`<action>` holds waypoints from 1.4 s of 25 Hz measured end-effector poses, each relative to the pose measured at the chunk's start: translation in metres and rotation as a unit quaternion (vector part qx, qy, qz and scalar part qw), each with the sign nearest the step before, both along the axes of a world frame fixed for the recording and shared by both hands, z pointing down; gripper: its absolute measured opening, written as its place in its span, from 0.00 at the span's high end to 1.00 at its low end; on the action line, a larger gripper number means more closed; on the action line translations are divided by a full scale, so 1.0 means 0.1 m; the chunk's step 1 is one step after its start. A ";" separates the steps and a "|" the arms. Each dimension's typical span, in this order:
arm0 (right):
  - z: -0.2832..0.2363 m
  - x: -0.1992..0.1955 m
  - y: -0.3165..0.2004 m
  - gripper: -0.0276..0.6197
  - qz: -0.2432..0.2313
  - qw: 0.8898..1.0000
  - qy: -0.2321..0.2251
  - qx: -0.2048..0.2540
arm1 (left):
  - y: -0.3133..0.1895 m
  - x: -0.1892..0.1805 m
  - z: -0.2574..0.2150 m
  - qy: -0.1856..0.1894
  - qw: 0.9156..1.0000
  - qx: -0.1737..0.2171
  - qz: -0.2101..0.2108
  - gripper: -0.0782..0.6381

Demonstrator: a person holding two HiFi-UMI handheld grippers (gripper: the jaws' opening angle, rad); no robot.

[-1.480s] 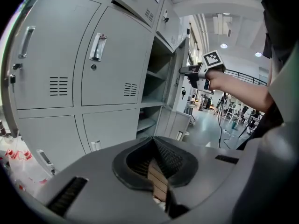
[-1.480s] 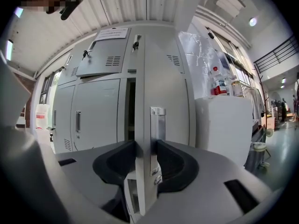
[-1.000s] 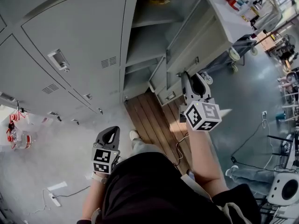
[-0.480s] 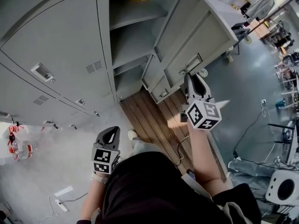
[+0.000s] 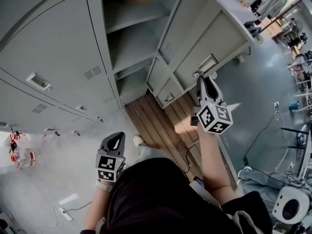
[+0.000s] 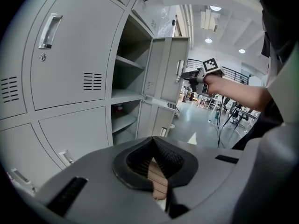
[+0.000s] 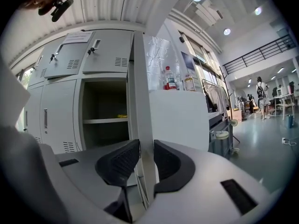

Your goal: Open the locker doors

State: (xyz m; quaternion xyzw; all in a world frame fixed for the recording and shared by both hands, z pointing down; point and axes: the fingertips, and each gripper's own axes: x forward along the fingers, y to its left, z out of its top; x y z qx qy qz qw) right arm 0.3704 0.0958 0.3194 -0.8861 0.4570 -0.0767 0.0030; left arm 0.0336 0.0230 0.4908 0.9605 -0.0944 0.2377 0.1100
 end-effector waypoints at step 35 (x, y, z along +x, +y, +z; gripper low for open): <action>0.88 -1.08 -0.67 0.90 -0.116 0.987 -0.096 -0.059 | -0.28 -0.73 -0.15 0.023 0.995 0.006 -0.093 0.87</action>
